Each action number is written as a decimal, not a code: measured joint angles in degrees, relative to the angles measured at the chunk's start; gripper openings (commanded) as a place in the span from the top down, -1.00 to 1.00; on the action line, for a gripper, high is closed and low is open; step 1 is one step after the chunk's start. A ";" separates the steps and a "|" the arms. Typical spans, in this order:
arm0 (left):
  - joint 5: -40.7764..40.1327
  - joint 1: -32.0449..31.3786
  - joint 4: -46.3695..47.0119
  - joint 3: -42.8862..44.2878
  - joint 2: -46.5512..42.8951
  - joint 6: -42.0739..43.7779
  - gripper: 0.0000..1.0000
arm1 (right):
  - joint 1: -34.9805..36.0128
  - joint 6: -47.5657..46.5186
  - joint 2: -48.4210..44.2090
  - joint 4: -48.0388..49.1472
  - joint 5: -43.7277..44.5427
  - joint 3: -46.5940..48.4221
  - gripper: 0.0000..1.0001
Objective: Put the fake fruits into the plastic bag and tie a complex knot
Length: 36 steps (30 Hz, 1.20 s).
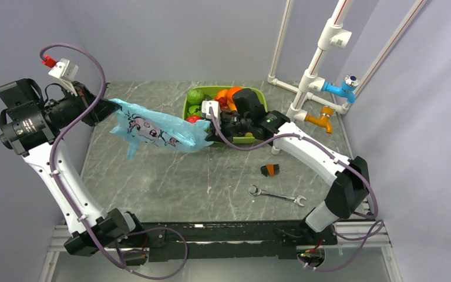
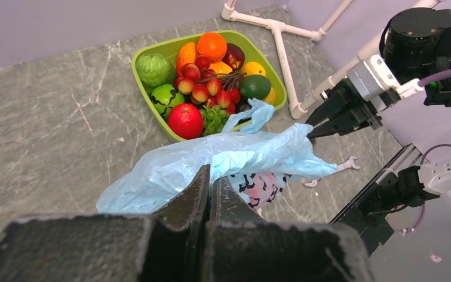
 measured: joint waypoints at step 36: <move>-14.21 -7.23 8.55 -9.33 -6.60 -16.83 1.00 | 11.34 1.33 -0.55 7.21 19.02 -0.50 1.00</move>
